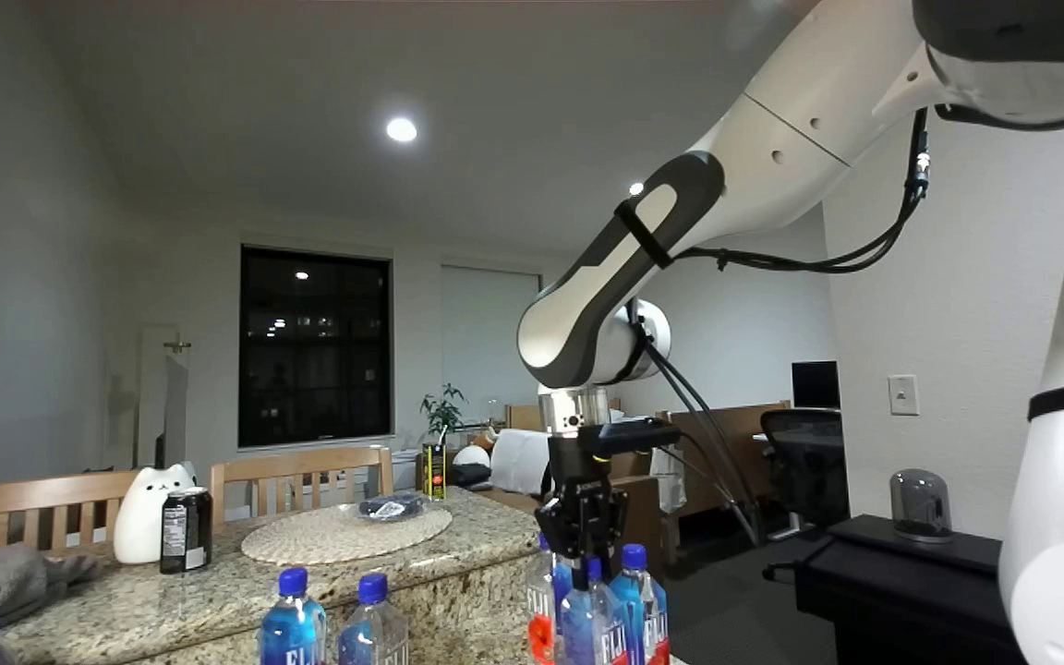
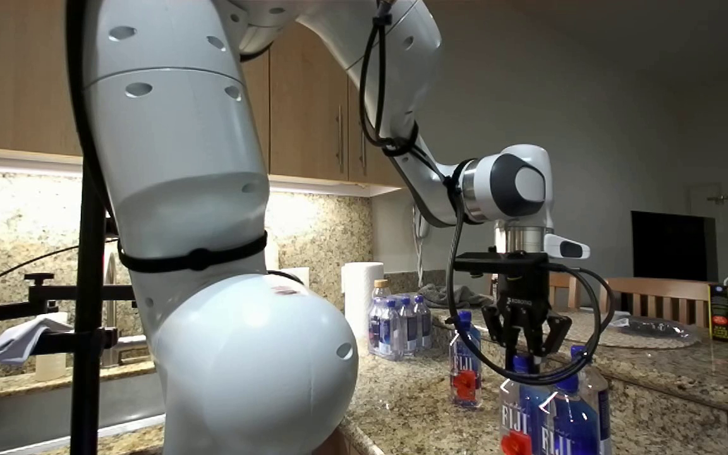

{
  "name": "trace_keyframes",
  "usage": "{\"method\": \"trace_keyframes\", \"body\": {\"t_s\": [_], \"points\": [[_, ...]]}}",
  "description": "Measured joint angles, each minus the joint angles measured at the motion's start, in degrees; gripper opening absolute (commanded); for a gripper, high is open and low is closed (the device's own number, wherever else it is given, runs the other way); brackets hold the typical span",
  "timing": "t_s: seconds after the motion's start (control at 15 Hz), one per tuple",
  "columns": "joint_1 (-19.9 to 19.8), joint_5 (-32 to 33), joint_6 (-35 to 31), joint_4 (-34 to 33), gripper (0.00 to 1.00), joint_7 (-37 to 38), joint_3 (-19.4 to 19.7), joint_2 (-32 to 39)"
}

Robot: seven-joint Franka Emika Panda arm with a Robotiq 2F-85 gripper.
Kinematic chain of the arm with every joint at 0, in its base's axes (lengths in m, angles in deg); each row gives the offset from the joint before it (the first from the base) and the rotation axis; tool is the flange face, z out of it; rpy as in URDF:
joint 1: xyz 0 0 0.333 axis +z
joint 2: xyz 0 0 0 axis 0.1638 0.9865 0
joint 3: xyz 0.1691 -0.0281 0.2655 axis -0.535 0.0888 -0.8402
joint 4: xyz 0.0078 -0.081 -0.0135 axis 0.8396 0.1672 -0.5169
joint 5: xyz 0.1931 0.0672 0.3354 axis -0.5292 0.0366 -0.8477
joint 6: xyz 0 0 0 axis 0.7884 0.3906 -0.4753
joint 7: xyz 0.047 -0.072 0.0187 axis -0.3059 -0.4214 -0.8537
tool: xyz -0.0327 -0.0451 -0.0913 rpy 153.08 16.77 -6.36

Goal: Line up the empty water bottles

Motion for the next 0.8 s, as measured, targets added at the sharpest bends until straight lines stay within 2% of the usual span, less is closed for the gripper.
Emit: {"method": "trace_keyframes", "body": {"t_s": [0.8], "points": [[-0.07,0.0,1.4,-0.06,0.15,1.4,-0.02,-0.08]]}}
